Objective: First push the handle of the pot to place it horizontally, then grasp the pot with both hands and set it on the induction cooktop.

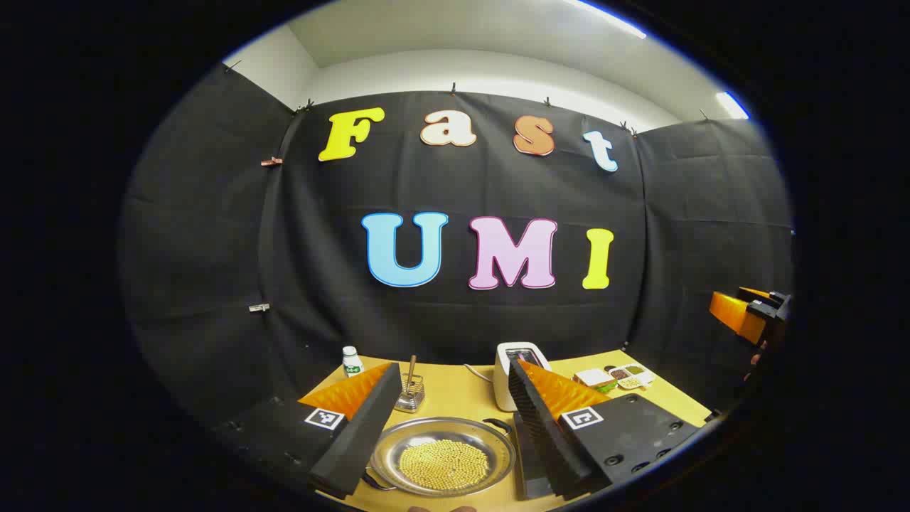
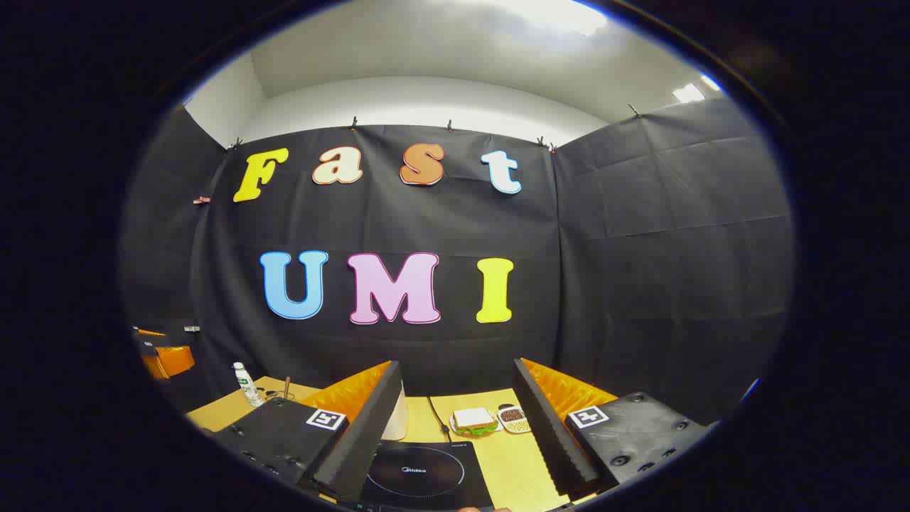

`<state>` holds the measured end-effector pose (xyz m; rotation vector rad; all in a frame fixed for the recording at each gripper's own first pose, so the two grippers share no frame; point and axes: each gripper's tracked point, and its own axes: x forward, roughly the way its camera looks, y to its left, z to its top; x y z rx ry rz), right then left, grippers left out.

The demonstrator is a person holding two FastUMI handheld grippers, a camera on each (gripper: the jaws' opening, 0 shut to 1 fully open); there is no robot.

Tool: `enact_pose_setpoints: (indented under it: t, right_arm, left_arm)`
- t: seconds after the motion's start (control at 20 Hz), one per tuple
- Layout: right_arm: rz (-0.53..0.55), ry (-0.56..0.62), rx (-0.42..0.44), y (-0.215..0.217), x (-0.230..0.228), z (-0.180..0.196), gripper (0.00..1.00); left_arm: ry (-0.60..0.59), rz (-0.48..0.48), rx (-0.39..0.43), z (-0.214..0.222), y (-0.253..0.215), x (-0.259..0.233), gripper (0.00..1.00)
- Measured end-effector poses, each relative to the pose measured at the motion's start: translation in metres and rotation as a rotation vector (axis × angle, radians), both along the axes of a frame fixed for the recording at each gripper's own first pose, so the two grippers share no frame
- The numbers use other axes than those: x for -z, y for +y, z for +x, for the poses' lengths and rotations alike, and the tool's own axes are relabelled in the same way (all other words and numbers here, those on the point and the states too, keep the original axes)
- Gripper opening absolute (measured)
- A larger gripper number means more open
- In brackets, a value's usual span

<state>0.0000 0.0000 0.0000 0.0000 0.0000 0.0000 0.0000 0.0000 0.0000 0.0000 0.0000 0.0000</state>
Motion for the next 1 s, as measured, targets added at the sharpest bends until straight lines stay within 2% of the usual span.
enact_pose_setpoints:
  t: [0.25,0.6,1.0]
  right_arm:
    - [0.015,0.061,0.013,-0.003,0.018,-0.004,0.98]
    - [0.015,0.063,0.005,0.008,0.021,-0.011,1.00]
    - [0.003,0.063,-0.015,0.019,0.022,-0.016,0.98]
  left_arm:
    - [0.013,-0.003,0.012,0.001,0.003,0.006,0.95]
    - [0.042,-0.001,0.033,-0.002,0.010,0.020,0.95]
    - [0.062,-0.020,0.043,-0.002,0.016,0.027,0.95]
